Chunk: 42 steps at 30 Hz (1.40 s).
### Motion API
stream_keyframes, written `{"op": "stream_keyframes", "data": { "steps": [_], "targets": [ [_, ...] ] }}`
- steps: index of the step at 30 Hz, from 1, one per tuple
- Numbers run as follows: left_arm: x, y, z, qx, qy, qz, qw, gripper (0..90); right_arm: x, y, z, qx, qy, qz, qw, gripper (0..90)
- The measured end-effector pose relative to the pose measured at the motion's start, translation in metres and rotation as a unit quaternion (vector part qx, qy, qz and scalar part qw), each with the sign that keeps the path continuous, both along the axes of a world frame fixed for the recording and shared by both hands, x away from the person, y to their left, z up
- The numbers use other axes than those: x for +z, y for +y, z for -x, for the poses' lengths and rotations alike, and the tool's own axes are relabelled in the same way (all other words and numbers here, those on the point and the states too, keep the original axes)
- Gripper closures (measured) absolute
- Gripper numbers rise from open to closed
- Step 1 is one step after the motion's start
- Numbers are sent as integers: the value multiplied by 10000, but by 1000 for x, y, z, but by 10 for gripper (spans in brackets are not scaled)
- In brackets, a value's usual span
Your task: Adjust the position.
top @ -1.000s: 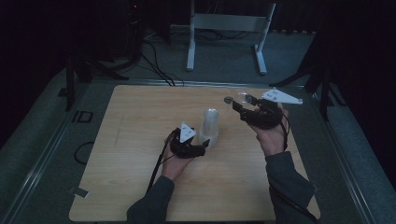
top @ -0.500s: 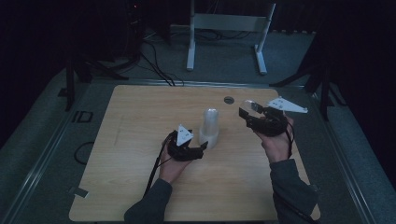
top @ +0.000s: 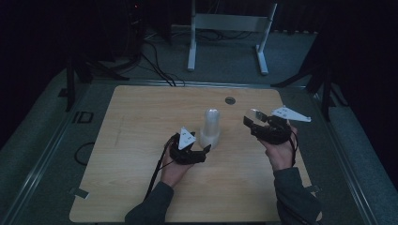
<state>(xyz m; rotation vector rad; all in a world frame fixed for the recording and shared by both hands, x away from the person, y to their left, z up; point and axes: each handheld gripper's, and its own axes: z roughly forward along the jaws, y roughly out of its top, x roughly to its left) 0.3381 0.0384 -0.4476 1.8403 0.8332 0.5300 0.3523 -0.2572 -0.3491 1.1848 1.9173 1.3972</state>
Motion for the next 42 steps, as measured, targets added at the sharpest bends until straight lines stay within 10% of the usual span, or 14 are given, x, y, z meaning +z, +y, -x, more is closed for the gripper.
{"op": "stream_keyframes", "data": {
  "steps": [42],
  "targets": [
    [1, -9, 16, -176, -168, -83, 9997, 224, -57, -19, 10, -15, 678, -898, 9936, 412]
  ]
}}
